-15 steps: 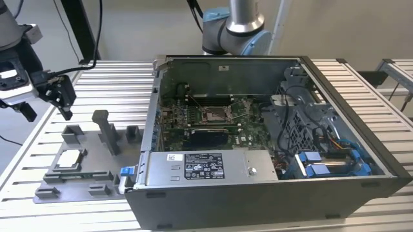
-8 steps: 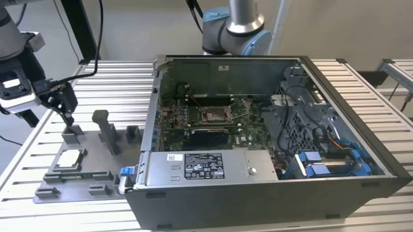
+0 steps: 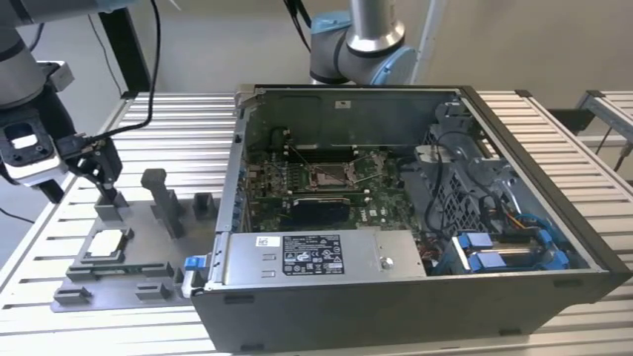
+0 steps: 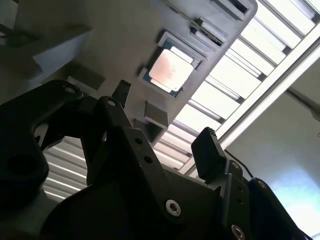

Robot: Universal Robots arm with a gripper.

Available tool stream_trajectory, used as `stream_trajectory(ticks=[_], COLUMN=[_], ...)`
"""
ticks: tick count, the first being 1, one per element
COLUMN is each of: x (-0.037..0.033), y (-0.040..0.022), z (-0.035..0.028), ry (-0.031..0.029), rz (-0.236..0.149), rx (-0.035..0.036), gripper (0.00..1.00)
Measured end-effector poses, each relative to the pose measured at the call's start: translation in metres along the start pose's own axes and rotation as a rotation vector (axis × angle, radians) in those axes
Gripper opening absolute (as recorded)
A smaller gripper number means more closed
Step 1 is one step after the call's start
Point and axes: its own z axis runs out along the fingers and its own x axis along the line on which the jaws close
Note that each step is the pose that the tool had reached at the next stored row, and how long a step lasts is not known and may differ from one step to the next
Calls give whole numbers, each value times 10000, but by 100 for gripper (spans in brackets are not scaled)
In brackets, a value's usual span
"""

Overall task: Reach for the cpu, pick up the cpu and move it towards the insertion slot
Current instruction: 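Pick up the cpu and move it towards the insertion slot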

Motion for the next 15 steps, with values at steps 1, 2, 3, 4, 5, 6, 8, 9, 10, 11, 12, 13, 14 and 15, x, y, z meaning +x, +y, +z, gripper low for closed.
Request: stream_trajectory(ticks=[1,2,3,4,5,6,8,9,10,11,12,13,14,15], x=[0,-1,0,0,0,-1,-1,-2,-1,-1,-1,0,-1,0], y=[-1,-3,-4,-6,-7,-10,-16,-22,-31,-37,-44,-50,-56,-63], z=[18,36,55,73,90,108,145,162,179,198,218,234,252,270], ry=[0,-1,-2,-3,-2,-1,-2,-3,-1,-3,-3,-2,-2,-2], rz=[6,11,17,23,29,34,40,41,42,43,43,44,43,43], rx=[0,-1,-1,-1,-1,0,-1,-1,0,-1,-1,-1,-1,-1], gripper=[100,100,100,100,100,100,100,100,100,100,100,100,100,100])
